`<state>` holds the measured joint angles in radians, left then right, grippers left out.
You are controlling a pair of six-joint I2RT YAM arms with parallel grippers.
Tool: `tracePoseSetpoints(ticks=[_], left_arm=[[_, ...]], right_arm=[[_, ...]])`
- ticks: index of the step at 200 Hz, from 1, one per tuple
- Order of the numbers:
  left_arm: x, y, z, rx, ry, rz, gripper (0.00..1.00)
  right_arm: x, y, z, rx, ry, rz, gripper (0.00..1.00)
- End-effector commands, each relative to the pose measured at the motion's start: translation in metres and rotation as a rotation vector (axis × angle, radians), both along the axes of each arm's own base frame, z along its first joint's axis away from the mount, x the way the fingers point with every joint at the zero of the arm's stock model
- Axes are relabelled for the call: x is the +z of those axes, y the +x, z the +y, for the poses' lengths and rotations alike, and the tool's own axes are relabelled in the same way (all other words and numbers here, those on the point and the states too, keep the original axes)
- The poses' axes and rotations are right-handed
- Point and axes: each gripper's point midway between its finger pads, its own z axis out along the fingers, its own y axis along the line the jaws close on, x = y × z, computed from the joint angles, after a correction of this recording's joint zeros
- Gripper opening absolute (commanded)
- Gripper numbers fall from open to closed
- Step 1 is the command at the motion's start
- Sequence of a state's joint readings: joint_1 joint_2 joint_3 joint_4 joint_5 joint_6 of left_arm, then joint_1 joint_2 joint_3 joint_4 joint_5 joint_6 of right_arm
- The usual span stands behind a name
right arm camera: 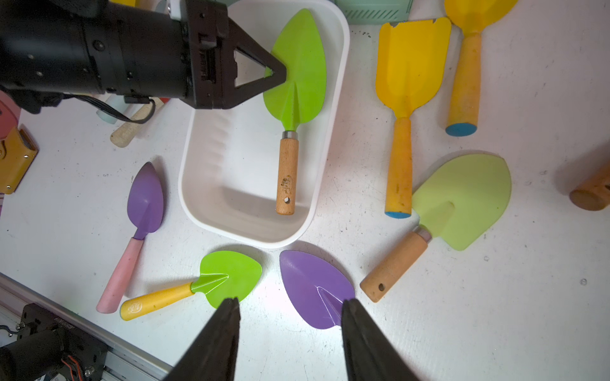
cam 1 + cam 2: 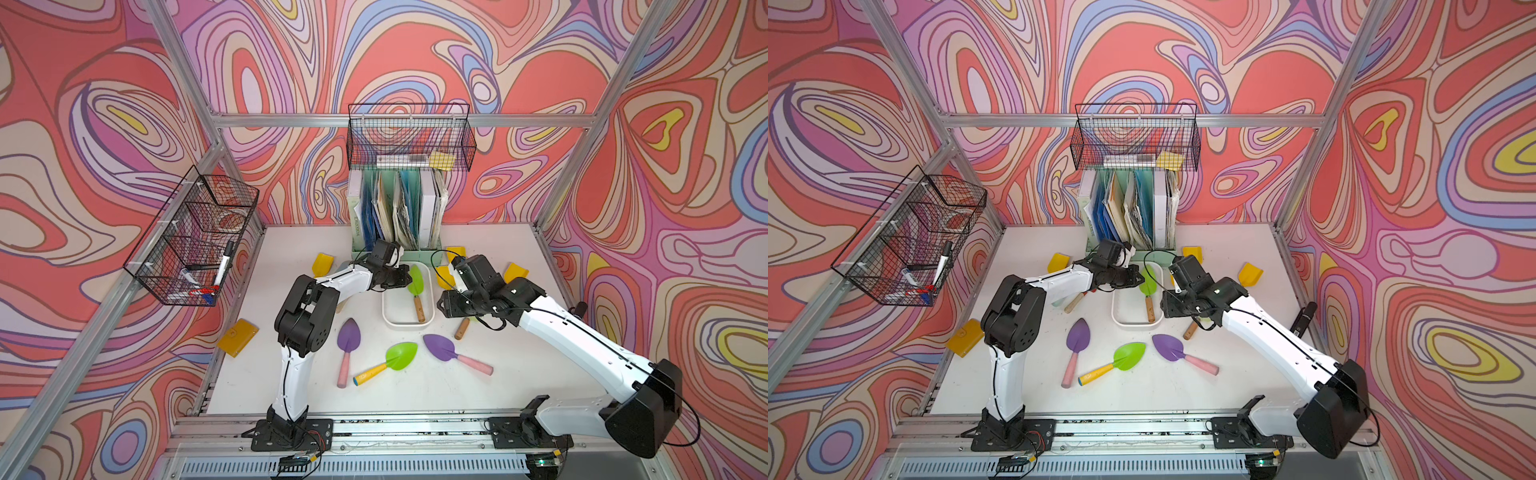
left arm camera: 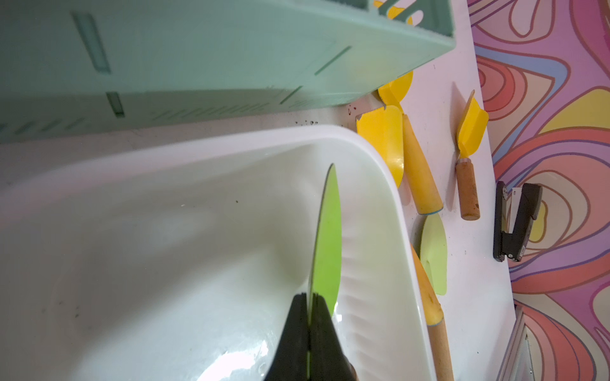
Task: Put the shovel into the storage box
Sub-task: Place the shovel in the storage box.
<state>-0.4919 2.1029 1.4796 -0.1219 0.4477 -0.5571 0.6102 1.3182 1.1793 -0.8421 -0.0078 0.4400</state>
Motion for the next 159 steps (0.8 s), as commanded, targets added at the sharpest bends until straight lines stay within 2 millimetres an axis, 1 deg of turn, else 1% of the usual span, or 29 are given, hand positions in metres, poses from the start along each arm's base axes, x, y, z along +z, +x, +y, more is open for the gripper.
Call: tracePoseSetpoints(ticks=[1,86,133,142,159], left_arm=[[0.005,0.004,-0.005,-0.018,-0.008,0.002,0.0],[-0.012,0.0,-0.004,-0.022,0.022,0.058,0.0],[-0.017,-0.002,-0.003,-0.023,0.037,0.076,0.0],[-0.018,-0.002,-0.003,-0.021,0.04,0.079,0.05],[-0.018,-0.002,-0.003,-0.022,0.044,0.084,0.22]], right_arm=[[-0.006,-0.002,0.0,-0.006,-0.004,0.011,0.51],[-0.01,-0.001,0.002,0.004,-0.007,0.017,0.51],[-0.012,-0.001,0.004,0.011,-0.003,0.02,0.51],[-0.012,-0.001,0.004,0.011,-0.002,0.019,0.51],[-0.013,-0.001,0.004,0.012,-0.003,0.021,0.51]])
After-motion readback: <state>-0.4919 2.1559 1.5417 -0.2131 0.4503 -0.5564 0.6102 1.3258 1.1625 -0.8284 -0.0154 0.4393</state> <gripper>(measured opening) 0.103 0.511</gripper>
